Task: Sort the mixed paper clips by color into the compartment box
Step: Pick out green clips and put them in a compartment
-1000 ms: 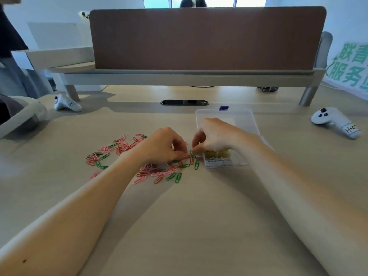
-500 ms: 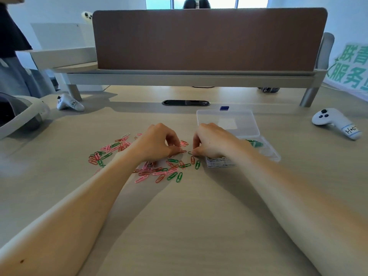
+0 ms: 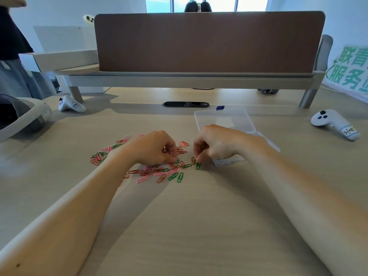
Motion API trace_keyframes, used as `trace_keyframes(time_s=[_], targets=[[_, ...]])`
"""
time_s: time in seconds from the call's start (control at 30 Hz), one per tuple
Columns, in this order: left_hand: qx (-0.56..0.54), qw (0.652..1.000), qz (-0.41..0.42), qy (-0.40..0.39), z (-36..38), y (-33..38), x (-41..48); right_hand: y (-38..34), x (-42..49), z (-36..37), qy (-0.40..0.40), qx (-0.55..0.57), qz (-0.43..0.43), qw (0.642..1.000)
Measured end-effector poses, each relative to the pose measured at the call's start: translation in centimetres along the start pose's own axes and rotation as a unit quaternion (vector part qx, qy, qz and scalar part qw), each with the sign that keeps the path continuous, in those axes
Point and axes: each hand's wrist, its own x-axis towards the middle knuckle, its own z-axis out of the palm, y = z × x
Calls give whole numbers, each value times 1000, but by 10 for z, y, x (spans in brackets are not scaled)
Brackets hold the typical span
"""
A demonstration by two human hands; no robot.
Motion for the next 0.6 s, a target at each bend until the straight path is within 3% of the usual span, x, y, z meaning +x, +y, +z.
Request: trace_keyframes(time_s=[0.23,0.6], targets=[[-65,996,46,43,-1,5,-1,-3,-2,2,-18,-6,1,1000],[-40,997,61,-2,8,10,1,1,-2,6,-14,-17,-1,1000]])
